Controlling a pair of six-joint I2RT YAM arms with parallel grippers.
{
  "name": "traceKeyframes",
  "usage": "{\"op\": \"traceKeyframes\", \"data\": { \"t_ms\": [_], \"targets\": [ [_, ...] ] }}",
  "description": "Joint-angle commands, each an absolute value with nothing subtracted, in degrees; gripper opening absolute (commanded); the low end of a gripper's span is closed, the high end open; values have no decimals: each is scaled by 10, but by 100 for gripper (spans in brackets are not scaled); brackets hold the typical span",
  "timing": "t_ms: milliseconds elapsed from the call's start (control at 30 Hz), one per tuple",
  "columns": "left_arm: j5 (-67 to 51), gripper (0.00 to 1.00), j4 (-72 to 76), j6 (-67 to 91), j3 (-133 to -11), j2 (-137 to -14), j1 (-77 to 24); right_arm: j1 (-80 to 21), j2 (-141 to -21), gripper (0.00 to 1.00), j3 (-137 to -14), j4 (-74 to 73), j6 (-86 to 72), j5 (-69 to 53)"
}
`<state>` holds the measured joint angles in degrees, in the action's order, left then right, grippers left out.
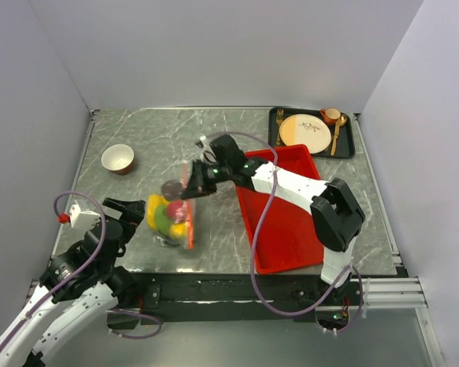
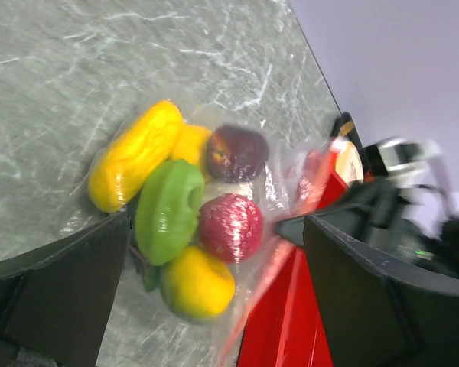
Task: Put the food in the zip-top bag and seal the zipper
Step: Place the zipper food storage bag at the center of the board, then reset both arms
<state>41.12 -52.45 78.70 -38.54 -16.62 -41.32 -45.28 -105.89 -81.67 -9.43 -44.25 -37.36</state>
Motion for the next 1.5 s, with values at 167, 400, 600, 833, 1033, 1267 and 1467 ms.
{"op": "traceKeyframes", "data": {
  "t_ms": [167,400,600,833,1033,1267,1467],
  "targets": [
    [338,99,-375,655,-382,-265,-410,-381,-955,60,-721,-175,-367,-226],
    [290,99,-337,581,-431,-389,-410,-348,-866,71,-723,-258,-329,-97],
    [261,99,-297,506,-469,-439,-410,-285,-788,82,-656,-261,-326,-11],
    [160,99,-270,381,-528,-500,-410,-215,-744,84,-603,-276,-296,59],
    [202,99,-286,358,-573,-540,-410,-187,-725,86,-592,-284,-281,100],
    [257,99,-251,313,-633,-625,-379,-168,-684,90,-559,-264,-272,103],
    [111,99,-177,260,-638,-658,-252,-122,-676,95,-549,-232,-285,-39]
  ]
}}
